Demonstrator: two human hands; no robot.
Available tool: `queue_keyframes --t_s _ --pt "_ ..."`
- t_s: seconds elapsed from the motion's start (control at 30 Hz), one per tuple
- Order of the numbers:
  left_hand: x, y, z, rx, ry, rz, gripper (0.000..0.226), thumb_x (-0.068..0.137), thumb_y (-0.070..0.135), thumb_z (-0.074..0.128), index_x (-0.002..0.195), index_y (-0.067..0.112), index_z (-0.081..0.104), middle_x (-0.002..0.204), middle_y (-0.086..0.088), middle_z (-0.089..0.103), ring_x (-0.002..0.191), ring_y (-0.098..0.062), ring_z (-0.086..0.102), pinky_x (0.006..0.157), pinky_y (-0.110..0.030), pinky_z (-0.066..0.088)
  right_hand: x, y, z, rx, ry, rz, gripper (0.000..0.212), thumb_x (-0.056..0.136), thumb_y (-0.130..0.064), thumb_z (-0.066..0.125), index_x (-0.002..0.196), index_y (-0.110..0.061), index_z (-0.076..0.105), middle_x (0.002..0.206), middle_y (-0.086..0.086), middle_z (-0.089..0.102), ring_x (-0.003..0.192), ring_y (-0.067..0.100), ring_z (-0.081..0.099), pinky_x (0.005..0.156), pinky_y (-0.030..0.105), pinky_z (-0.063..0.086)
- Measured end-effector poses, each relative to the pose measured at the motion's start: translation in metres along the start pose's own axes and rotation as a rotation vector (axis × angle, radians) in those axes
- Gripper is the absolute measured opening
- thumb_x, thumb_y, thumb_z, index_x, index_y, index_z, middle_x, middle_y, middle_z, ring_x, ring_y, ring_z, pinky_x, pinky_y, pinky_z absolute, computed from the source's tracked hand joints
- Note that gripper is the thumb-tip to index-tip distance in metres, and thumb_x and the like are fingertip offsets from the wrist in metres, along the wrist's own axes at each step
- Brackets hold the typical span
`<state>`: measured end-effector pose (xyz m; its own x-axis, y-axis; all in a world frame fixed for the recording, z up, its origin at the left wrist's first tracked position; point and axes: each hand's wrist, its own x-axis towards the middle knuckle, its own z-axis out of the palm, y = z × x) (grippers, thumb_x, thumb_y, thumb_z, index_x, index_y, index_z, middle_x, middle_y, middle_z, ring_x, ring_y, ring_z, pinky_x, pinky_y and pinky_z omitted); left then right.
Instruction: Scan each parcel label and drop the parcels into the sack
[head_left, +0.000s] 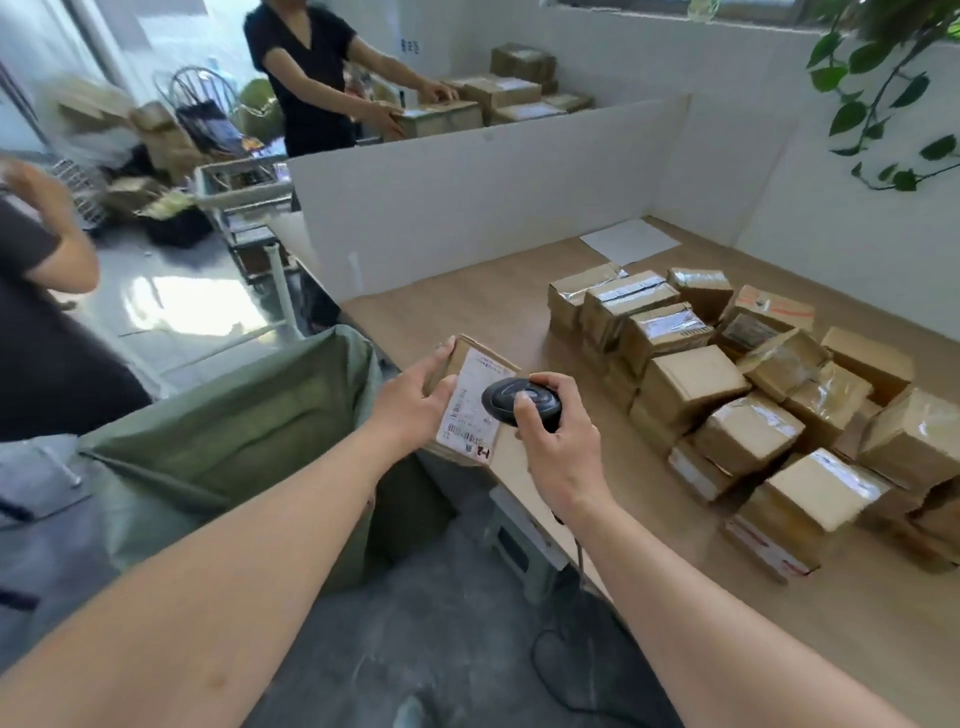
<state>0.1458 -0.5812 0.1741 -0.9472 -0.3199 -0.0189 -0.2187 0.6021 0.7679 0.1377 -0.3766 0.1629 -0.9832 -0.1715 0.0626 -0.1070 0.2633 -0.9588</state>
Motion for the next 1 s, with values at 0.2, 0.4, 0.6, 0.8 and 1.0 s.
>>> queue_keyframes --t_s 0.2,0.4,0.6,0.8,1.0 --pt "-0.020 -0.074 -0.060 0.043 0.056 -0.134 0.051 0.108 0.038 0.051 0.157 0.047 0.040 0.157 0.010 0.051 0.143 -0.018 0.049 0.111 -0.031 0.039 0.004 -0.008 0.084 -0.053 -0.153 -0.008 0.019 0.101 -0.050 0.063 0.119 -0.048 0.058 0.103 -0.021 0.071 0.096 0.006 0.069 0.088 0.051 0.062" --pt "0.005 -0.169 -0.111 0.033 0.053 -0.245 0.051 0.108 0.041 0.053 0.156 0.050 0.039 0.155 0.002 0.054 0.137 -0.026 0.055 0.110 -0.043 0.048 0.020 -0.012 0.183 -0.094 -0.264 0.037 0.028 0.095 -0.060 0.060 0.121 -0.049 0.057 0.107 -0.018 0.072 0.096 0.011 0.071 0.088 0.051 0.062" --pt "0.061 -0.282 -0.149 0.050 -0.095 -0.317 0.054 0.093 0.062 0.047 0.141 0.078 0.027 0.143 -0.003 0.061 0.123 -0.029 0.063 0.105 -0.050 0.053 0.044 0.005 0.291 -0.150 -0.286 0.157 0.016 0.102 -0.050 0.064 0.117 -0.051 0.057 0.102 -0.018 0.073 0.090 0.006 0.071 0.085 0.047 0.063" --pt "0.100 -0.359 -0.152 0.106 -0.198 -0.381 0.055 0.104 0.049 0.054 0.152 0.064 0.031 0.143 -0.009 0.057 0.128 -0.032 0.058 0.108 -0.051 0.050 0.064 0.034 0.371 -0.165 -0.257 0.321 0.028 0.093 -0.062 0.061 0.119 -0.054 0.057 0.108 -0.016 0.073 0.098 0.015 0.075 0.087 0.055 0.064" --pt "0.117 -0.407 -0.131 0.155 -0.270 -0.395 0.056 0.107 0.032 0.052 0.158 0.049 0.035 0.154 -0.011 0.048 0.140 -0.034 0.047 0.114 -0.048 0.043 0.077 0.067 0.413 -0.192 -0.248 0.427 0.030 0.094 -0.060 0.062 0.121 -0.049 0.057 0.106 -0.018 0.073 0.097 0.014 0.075 0.094 0.049 0.061"
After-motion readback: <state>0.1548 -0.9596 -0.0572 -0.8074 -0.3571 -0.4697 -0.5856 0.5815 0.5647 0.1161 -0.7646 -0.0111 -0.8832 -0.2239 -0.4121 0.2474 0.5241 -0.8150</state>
